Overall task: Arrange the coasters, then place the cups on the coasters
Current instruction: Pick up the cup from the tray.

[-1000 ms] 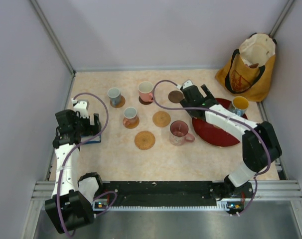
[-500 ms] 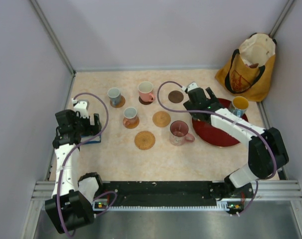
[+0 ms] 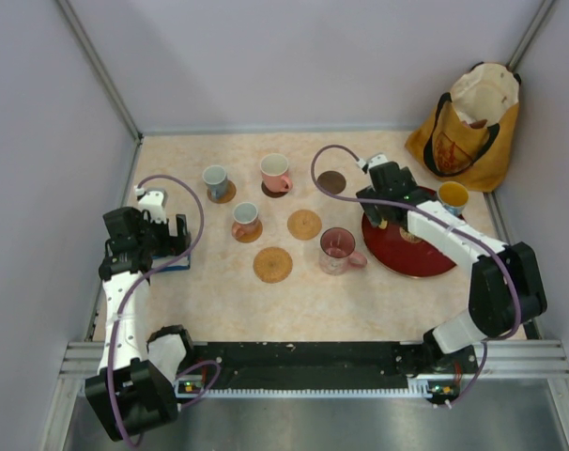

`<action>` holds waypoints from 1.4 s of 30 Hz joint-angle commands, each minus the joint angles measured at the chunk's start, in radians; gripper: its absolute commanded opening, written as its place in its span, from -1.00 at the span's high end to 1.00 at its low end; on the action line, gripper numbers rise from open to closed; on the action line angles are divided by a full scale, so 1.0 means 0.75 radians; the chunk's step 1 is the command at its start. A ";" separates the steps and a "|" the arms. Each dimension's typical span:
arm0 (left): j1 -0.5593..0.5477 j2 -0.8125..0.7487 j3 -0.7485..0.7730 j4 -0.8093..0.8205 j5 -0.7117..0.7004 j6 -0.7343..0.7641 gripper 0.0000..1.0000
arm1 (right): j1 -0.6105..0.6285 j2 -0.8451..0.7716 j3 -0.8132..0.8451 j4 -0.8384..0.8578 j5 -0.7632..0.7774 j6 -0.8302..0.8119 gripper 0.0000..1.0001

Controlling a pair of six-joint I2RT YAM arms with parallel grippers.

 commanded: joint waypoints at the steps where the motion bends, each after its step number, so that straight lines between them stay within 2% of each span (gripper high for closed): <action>1: 0.011 -0.023 -0.002 0.020 0.037 0.023 -0.97 | -0.055 -0.045 -0.010 -0.034 -0.117 0.056 -0.90; 17: 0.017 -0.030 0.000 0.020 0.041 0.023 -0.97 | -0.205 0.023 -0.034 -0.034 -0.460 0.144 -0.50; 33: 0.021 -0.026 -0.002 0.020 0.041 0.023 -0.97 | -0.254 0.088 -0.059 0.007 -0.620 0.195 -0.12; 42: 0.025 -0.028 -0.004 0.020 0.041 0.023 -0.97 | -0.258 0.090 -0.073 0.036 -0.639 0.195 0.06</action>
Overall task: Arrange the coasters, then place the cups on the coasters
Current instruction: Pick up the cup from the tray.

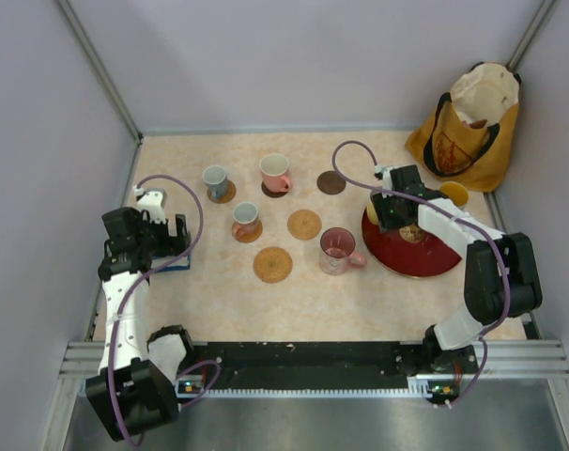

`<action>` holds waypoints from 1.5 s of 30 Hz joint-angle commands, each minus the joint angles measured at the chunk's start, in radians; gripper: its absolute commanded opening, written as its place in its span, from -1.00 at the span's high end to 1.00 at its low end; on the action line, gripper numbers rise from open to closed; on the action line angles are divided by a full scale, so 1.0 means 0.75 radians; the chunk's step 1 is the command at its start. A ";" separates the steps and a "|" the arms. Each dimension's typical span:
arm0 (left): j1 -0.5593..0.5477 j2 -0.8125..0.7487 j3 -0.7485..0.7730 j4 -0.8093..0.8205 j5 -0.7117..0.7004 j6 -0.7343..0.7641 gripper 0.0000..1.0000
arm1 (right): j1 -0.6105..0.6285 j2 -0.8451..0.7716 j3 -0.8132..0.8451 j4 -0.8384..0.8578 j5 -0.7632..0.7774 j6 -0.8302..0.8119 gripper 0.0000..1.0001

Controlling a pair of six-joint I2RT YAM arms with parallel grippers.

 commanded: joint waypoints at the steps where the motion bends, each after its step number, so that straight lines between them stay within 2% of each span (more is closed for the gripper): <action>1: 0.012 -0.029 -0.004 0.023 0.022 0.022 -0.97 | -0.011 0.001 -0.005 0.063 -0.027 0.017 0.09; 8: 0.014 -0.025 -0.002 0.023 0.022 0.022 -0.97 | -0.011 -0.003 -0.007 0.071 -0.029 0.008 0.40; 16: 0.012 -0.021 -0.002 0.023 0.022 0.022 -0.97 | -0.011 -0.020 -0.007 0.075 -0.064 -0.010 1.00; 24: 0.014 -0.011 0.000 0.025 0.016 0.022 -0.97 | -0.011 -0.136 -0.012 0.073 -0.039 -0.026 1.00; 32: 0.016 -0.005 0.002 0.023 0.014 0.022 -0.97 | -0.009 -0.269 0.037 0.059 0.106 -0.051 1.00; 39: 0.016 -0.015 0.002 0.023 0.008 0.020 -0.98 | -0.009 -0.263 0.195 0.030 0.159 -0.073 1.00; 45: 0.016 -0.013 0.004 0.023 0.014 0.018 -0.97 | 0.018 -0.155 0.401 0.026 0.149 -0.047 1.00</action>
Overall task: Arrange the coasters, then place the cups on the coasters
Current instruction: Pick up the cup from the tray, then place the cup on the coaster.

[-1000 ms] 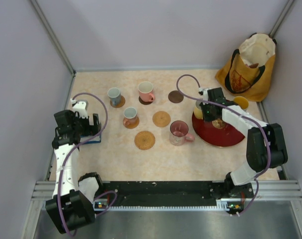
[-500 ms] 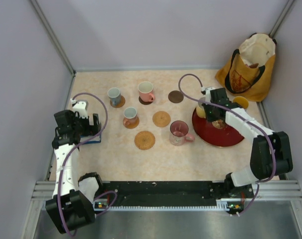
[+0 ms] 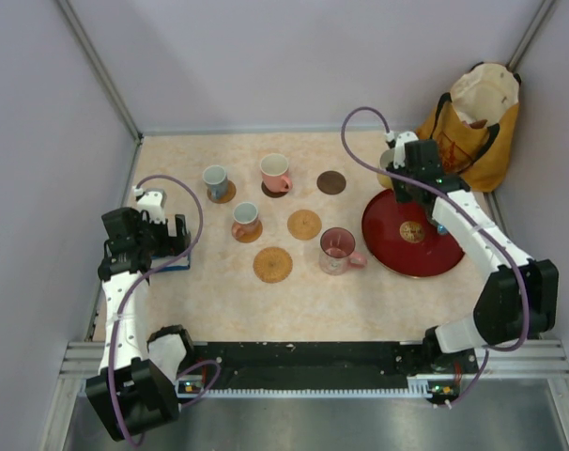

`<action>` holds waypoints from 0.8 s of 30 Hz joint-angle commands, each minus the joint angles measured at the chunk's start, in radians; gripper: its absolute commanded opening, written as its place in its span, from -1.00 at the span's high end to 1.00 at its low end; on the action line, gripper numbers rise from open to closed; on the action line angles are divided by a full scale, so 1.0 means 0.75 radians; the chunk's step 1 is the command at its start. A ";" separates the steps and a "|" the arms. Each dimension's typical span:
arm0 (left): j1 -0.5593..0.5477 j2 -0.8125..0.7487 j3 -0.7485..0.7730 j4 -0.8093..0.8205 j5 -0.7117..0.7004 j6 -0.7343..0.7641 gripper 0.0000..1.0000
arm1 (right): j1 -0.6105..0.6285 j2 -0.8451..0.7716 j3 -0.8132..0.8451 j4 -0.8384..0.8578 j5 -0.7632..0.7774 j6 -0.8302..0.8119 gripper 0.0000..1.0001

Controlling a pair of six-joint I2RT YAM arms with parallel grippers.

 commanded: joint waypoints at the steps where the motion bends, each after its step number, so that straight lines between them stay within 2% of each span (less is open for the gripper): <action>1: 0.010 -0.018 0.002 0.023 0.009 0.015 -0.97 | 0.029 0.073 0.243 0.127 0.028 0.013 1.00; 6: 0.012 -0.067 -0.018 0.056 -0.012 0.011 -0.98 | 0.076 0.251 0.433 0.129 0.048 -0.007 1.00; 10: 0.018 -0.028 0.010 0.024 -0.002 0.009 -0.97 | 0.096 0.386 0.570 0.129 0.001 0.001 1.00; 24: 0.023 0.113 0.021 0.077 -0.151 -0.001 -0.98 | 0.199 0.695 0.849 0.127 -0.152 -0.021 1.00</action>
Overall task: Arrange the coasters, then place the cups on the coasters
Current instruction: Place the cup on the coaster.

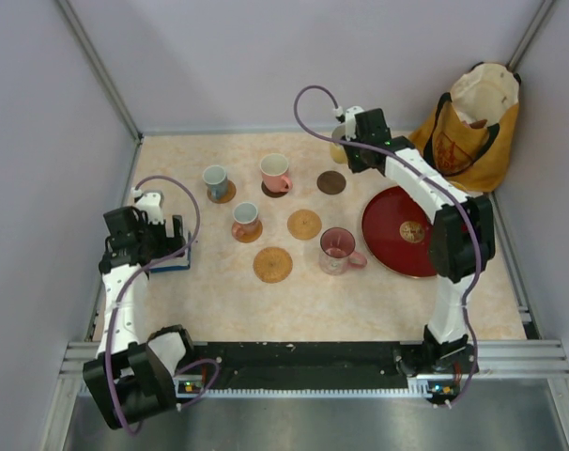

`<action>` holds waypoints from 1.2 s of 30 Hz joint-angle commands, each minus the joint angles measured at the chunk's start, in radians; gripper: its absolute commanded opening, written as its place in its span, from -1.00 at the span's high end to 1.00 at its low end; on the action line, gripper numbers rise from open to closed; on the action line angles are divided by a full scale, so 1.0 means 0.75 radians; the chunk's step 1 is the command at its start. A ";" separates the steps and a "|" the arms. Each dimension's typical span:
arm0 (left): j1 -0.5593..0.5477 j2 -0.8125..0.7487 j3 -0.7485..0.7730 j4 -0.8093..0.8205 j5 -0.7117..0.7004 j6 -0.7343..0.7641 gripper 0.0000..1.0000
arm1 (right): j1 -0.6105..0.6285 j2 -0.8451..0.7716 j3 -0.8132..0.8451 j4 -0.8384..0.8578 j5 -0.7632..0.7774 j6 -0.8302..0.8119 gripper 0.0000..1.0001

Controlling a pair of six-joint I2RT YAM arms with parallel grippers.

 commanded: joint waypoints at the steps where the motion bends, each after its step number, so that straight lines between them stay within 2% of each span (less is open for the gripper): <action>1: 0.008 0.040 0.029 0.069 -0.039 0.000 -0.98 | 0.031 0.045 0.147 0.122 -0.060 0.001 1.00; 21: 0.008 0.064 0.035 0.071 -0.071 0.002 -0.96 | 0.058 0.223 0.216 0.084 -0.103 -0.020 1.00; 36: 0.008 0.085 0.031 0.079 -0.071 0.005 -0.95 | 0.045 0.239 0.202 0.057 -0.132 0.005 1.00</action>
